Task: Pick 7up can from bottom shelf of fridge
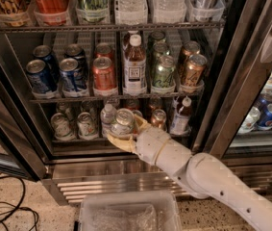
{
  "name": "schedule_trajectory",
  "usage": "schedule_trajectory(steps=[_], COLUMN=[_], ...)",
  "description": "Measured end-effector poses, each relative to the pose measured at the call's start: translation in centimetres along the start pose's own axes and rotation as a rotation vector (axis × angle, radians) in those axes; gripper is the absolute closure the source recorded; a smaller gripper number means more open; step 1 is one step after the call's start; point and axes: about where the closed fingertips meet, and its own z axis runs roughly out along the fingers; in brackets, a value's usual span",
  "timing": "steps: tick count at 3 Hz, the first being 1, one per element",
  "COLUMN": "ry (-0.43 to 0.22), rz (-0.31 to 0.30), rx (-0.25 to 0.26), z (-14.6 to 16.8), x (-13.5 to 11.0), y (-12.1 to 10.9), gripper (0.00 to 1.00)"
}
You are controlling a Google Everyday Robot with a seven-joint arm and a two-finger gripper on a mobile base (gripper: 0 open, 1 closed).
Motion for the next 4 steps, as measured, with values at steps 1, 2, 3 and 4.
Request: schedule_trajectory(steps=[1,2,3,4], ry=[-0.036,-0.059,-0.048,-0.063], rz=[-0.082,-0.139,-0.166,-0.196], rx=[-0.065,-0.131,-0.208,-0.287], z=[-3.1,-6.4,-8.5,-9.9], x=[-5.1,-9.3,-12.7,-16.1], y=[0.0,1.1,2.2,3.6], gripper=[1.00,1.00,1.00,1.00])
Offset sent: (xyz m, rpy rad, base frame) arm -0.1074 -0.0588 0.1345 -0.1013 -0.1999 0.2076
